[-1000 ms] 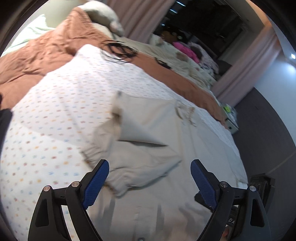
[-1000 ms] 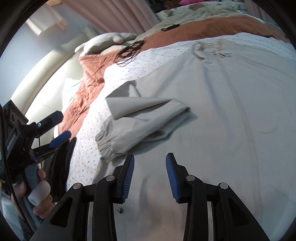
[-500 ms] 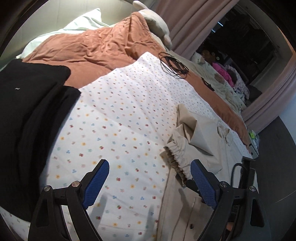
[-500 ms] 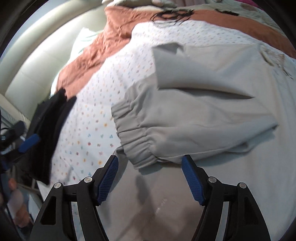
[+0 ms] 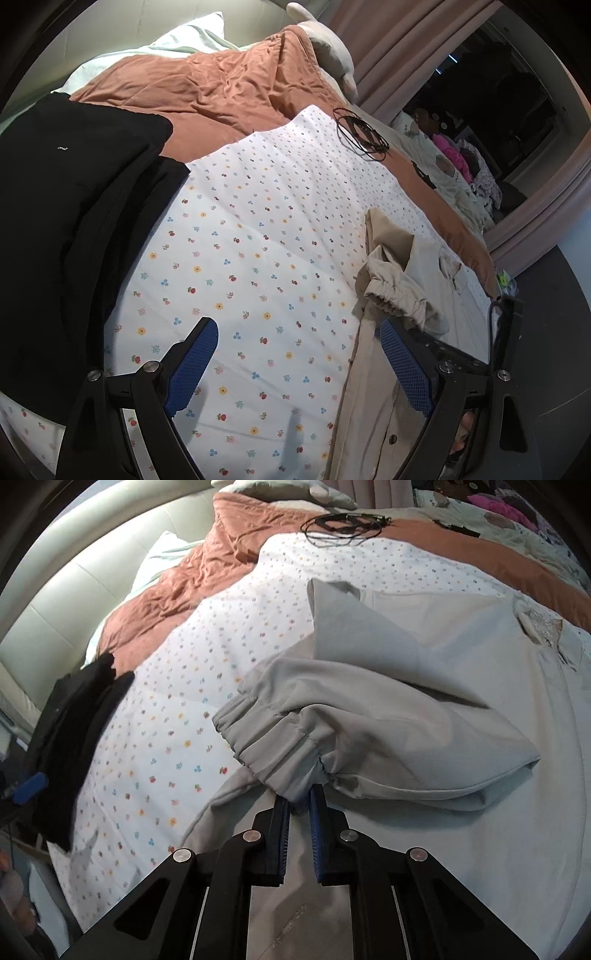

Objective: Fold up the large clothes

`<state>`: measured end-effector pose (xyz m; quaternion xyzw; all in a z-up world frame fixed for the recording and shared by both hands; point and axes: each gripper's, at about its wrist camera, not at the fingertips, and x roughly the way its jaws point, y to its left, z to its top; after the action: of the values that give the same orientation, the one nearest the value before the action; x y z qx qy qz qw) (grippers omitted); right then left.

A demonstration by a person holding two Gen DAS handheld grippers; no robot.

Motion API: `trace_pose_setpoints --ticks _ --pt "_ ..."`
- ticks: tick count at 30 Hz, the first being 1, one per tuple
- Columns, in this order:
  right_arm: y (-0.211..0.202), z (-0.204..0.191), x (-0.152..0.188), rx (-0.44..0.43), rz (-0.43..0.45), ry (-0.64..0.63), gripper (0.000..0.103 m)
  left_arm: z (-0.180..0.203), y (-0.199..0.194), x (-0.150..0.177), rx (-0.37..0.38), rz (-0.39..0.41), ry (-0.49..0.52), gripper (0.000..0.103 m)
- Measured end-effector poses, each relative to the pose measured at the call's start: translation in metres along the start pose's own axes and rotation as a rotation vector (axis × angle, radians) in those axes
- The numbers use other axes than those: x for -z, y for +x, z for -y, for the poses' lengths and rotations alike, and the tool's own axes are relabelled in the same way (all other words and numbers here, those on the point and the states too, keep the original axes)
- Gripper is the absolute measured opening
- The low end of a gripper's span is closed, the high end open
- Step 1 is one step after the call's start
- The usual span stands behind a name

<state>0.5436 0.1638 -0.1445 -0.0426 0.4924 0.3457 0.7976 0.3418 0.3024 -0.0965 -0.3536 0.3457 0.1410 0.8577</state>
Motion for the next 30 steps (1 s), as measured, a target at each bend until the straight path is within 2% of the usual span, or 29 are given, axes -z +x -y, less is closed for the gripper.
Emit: trace_pose_setpoints --ticks 5,10,17,22,25,30 --pt "-0.042 0.024 -0.025 0.017 0.086 0.017 0.01 0.005 0.005 -0.001 0.021 -0.004 -0.01 0.09" --pt "-0.085 0.071 -0.042 0.07 0.184 0.089 0.009 0.015 0.013 0.0 0.021 -0.018 0.001 0.09" --pt "-0.132 0.153 -0.032 0.147 0.276 0.237 0.009 0.05 0.033 0.002 0.029 -0.048 0.057 0.09" --pt "-0.149 0.214 -0.01 0.178 0.293 0.353 0.009 0.078 0.054 0.008 0.035 -0.081 0.1 0.09" --pt "-0.147 0.236 0.004 0.183 0.283 0.394 0.009 0.091 0.069 0.01 0.043 -0.1 0.109 0.09" --pt "-0.129 0.27 0.026 0.2 0.21 0.489 0.013 0.113 0.093 0.013 0.036 -0.132 0.147 0.09"
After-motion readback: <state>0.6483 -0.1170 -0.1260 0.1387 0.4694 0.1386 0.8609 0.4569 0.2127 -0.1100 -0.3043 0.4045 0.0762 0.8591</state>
